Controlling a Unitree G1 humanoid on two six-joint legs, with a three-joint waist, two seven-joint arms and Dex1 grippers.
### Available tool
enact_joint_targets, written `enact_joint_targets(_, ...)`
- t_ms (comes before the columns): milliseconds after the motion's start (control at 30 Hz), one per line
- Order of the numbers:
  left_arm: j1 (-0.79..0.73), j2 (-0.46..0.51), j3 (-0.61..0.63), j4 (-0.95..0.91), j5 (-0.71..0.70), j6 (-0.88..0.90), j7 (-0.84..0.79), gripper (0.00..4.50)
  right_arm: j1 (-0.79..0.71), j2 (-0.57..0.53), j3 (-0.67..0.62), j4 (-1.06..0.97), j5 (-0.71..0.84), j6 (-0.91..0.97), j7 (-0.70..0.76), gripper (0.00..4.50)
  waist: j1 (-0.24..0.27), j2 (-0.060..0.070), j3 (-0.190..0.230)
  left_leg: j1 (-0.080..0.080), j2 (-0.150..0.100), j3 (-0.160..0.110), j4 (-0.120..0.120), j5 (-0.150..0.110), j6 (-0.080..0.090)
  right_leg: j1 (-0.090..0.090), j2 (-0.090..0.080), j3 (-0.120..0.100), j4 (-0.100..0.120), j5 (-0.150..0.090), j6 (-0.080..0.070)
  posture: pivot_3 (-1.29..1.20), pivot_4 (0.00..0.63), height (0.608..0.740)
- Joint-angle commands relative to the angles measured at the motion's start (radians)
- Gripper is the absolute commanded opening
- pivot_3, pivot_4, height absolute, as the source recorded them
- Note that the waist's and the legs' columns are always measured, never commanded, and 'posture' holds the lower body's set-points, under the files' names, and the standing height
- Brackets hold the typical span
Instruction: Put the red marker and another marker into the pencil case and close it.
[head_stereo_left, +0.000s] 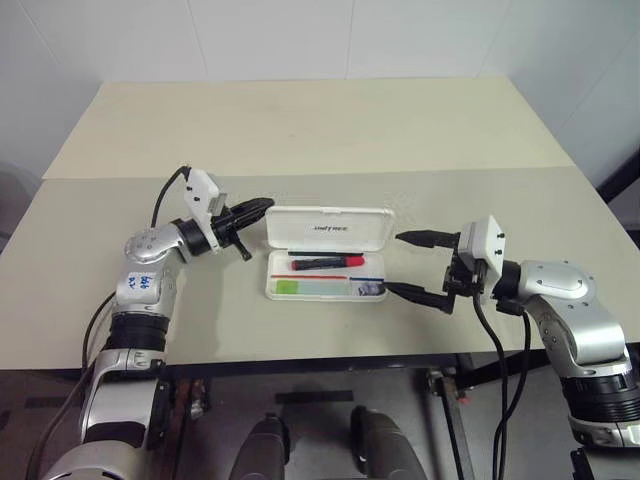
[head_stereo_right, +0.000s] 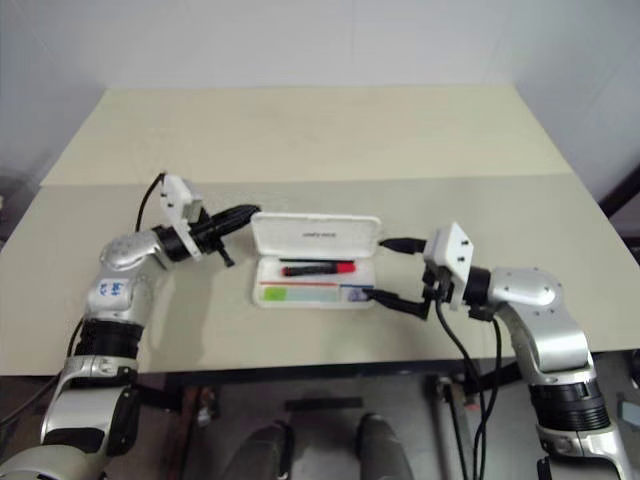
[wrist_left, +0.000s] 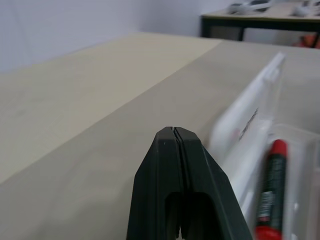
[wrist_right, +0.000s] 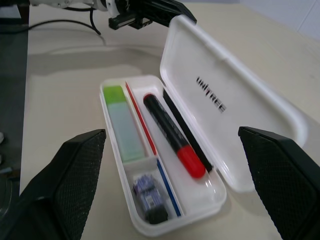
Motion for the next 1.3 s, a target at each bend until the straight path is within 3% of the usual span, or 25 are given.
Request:
enact_joint_targets(33,0.026,0.032,-0.013,-0.066,-0.016,-0.028,-0.077,0.01,-0.014,0.006,-0.007,-0.064,0.033,0.013,-0.021,4.5,-0.001,0.0,0.0,0.0,0.0,0.0,0.0,0.0,0.0,0.0,0.0,0.0,0.0,0.0,0.0,0.0,0.15,0.74)
enact_joint_targets(200,0.075,0.095,-0.089,-0.109,0.027,-0.071,-0.216,0.01,-0.016,0.005,-0.013,-0.09,0.042,0.033,-0.039,4.5,0.0,0.0,0.0,0.0,0.0,0.0,0.0,0.0,0.0,0.0,0.0,0.0,0.0,0.0,0.0,0.0,0.15,0.74)
enact_joint_targets(367,0.068,0.121,-0.167,-0.094,0.103,-0.114,-0.249,0.01,-0.015,0.001,-0.018,-0.115,0.052,0.051,-0.058,4.5,0.007,0.0,0.0,0.0,0.0,0.0,0.0,0.0,0.0,0.0,0.0,0.0,0.0,0.0,-0.001,0.0,0.15,0.74)
enact_joint_targets(900,0.019,0.04,-0.324,-0.047,0.212,-0.058,-0.238,0.01,0.069,0.027,-0.031,-0.254,0.068,0.097,-0.195,4.5,0.006,0.0,0.0,0.0,0.0,0.0,0.0,0.0,0.0,0.0,0.0,0.0,0.0,-0.001,-0.001,0.0,0.15,0.74)
enact_joint_targets(1300,0.016,0.019,-0.316,-0.006,0.2,-0.068,-0.221,0.01,0.088,0.047,-0.021,-0.288,0.078,0.099,-0.257,4.5,0.007,0.0,0.0,0.002,0.0,0.0,0.001,0.0,0.001,0.003,0.0,0.0,0.0,-0.001,-0.001,0.0,0.15,0.74)
